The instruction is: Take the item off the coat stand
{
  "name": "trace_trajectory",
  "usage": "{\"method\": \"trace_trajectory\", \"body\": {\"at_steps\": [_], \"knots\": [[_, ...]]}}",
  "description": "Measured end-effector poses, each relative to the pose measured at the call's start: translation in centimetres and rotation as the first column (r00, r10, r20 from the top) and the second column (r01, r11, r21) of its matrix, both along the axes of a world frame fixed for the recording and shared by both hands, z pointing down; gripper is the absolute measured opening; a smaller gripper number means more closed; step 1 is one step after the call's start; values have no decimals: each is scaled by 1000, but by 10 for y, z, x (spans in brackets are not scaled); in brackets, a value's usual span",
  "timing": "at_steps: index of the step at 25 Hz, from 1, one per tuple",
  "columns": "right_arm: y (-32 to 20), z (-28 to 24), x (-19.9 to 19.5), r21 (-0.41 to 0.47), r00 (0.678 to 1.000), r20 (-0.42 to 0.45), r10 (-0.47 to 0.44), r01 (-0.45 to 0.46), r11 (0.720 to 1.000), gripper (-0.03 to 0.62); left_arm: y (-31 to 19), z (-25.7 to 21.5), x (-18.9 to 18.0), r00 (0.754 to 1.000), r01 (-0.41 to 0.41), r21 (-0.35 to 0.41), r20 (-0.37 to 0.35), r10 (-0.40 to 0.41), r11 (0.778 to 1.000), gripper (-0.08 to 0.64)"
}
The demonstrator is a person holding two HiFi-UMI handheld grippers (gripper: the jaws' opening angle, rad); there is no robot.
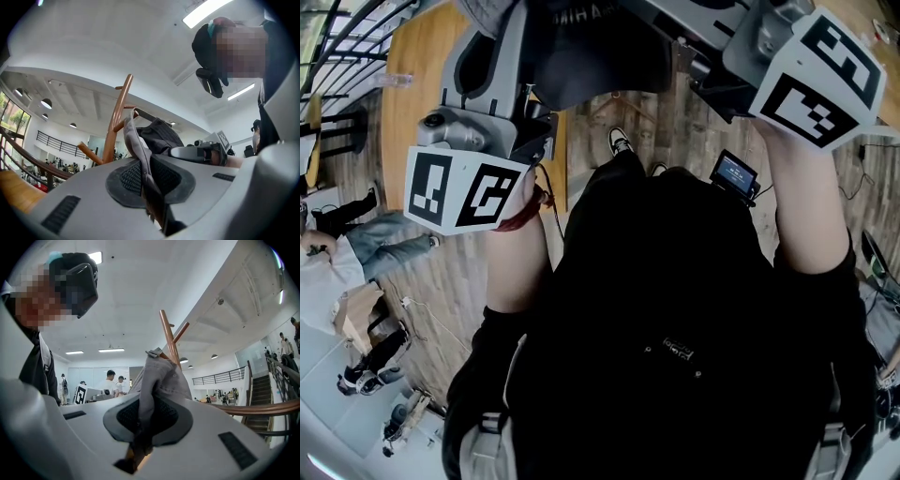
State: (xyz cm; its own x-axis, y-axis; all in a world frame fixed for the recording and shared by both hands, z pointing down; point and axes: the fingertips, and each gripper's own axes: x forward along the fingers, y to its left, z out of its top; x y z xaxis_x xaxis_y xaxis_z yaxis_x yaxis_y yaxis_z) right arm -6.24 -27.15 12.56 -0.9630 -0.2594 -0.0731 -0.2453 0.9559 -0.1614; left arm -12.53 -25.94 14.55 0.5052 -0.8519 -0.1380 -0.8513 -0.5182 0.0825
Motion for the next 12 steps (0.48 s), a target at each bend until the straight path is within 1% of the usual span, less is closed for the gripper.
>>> {"method": "trace_trajectory", "body": {"at_steps": [4,8,12], "knots": [[-4,-4,-10,27,1000,-17,-15,15,1000,41,-4,-3,-11,999,35,17,-12,-34,999,29],[-6,-11,-13,58,1000,-14,-14,15,998,41,-6,-9,-16,998,52,44,-28,-51,998,29],[-1,-17,-11,77,1000,-1,-12,12,997,41,-4,-15,-13,999,51,79,-3,-51,996,29]]}}
